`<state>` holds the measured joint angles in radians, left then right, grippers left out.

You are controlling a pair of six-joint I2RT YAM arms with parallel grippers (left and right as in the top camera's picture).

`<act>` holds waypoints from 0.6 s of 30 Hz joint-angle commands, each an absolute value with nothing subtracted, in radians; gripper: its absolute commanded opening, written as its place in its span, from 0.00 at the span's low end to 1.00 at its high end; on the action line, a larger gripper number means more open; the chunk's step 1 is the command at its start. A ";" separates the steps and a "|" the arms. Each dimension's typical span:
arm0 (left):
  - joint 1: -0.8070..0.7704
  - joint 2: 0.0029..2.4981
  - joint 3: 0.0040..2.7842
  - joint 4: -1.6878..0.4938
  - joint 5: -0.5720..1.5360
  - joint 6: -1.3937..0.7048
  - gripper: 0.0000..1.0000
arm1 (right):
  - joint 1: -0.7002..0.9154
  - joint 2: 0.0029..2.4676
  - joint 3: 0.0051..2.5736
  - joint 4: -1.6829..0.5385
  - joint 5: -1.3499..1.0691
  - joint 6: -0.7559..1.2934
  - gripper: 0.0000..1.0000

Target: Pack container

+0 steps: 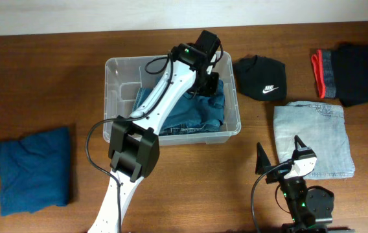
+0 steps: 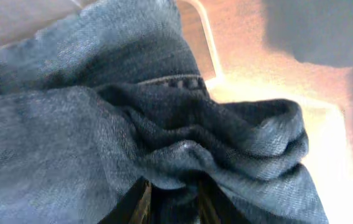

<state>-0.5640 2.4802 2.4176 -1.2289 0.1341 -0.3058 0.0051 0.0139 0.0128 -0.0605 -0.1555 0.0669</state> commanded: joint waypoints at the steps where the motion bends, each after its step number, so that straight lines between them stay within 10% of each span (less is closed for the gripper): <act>1: -0.560 2.419 2.499 -1.304 0.124 -0.290 0.25 | -0.001 0.006 0.006 -0.064 -0.146 0.059 0.99; 18: -0.595 2.374 2.511 -1.625 0.177 -0.252 0.01 | -0.001 0.006 0.006 -0.064 -0.146 0.059 0.98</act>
<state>-0.5716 2.3951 2.5332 -1.6234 0.1509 -0.2802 0.0051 0.0139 0.0128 -0.0605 -0.1555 0.0669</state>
